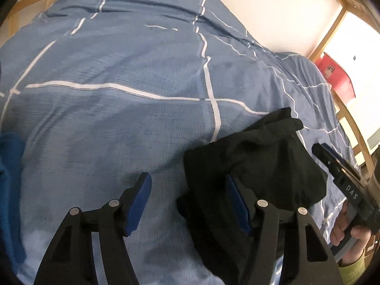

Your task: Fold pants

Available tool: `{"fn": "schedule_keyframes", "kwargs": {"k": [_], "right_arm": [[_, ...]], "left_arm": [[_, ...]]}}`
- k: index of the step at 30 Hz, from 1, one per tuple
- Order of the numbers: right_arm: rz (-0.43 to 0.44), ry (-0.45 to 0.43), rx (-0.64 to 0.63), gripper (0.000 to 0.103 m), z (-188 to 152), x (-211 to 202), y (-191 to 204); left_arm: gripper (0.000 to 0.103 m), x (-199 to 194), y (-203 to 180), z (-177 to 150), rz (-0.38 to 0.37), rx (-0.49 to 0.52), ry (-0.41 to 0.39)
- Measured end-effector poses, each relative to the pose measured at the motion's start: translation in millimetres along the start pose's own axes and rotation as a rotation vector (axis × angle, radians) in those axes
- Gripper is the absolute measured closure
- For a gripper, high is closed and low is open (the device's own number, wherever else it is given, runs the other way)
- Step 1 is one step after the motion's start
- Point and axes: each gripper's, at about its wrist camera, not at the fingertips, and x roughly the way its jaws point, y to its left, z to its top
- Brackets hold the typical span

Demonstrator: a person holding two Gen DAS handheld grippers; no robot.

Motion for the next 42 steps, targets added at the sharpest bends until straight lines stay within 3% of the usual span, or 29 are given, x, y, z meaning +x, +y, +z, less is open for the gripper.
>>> {"fn": "schedule_keyframes", "kwargs": {"k": [7, 9, 11, 17, 19, 24, 30, 33, 35, 36, 39, 40, 42], "right_arm": [[-0.012, 0.025, 0.07, 0.054, -12.3, 16.8, -16.2], [-0.014, 0.03, 0.075, 0.054, -14.9, 19.1, -17.1], [-0.02, 0.031, 0.077, 0.054, -17.4, 20.5, -18.1], [0.001, 0.033, 0.092, 0.054, -20.6, 18.0, -23.5], [0.002, 0.031, 0.102, 0.054, -20.9, 15.4, -27.4], [-0.018, 0.02, 0.106, 0.054, -21.9, 2.9, -39.5], [-0.136, 0.003, 0.072, 0.054, -29.0, -18.1, -56.0], [-0.196, 0.001, 0.062, 0.054, -31.0, -22.5, -65.1], [-0.223, -0.001, 0.064, 0.054, -32.1, -24.2, -71.4], [-0.228, -0.002, 0.072, 0.054, -32.3, -24.7, -75.1], [-0.201, -0.007, 0.097, 0.054, -30.7, -23.7, -84.6], [-0.18, -0.01, 0.101, 0.054, -28.7, -21.9, -87.5], [-0.14, -0.018, 0.105, 0.054, -23.0, -16.6, -92.7]], "left_arm": [[0.041, 30.5, -1.0, 6.1, -0.048, -0.028, 0.042], [0.05, 32.7, -0.8, 6.4, -0.036, -0.031, 0.032], [0.066, 30.4, -3.0, 6.6, -0.041, -0.03, 0.028], [0.073, 2.5, -18.2, 7.8, -0.016, -0.002, -0.05], [0.074, -6.1, -23.4, 6.1, 0.006, -0.002, -0.045], [0.075, -10.9, -34.3, -7.2, 0.075, -0.005, 0.06], [0.074, -0.1, -43.5, -18.6, 0.183, 0.052, 0.045], [0.068, 4.0, -48.2, -19.3, 0.266, 0.063, 0.017], [0.041, 3.2, -50.9, -22.0, 0.335, 0.059, 0.008], [0.035, -0.7, -53.2, -23.4, 0.371, 0.067, -0.01], [0.022, -30.9, -71.0, -30.2, 0.517, 0.129, -0.158], [0.01, -39.3, -75.6, -31.6, 0.544, 0.14, -0.195], [0.006, -59.0, -85.0, -34.8, 0.566, 0.137, -0.284]]}}
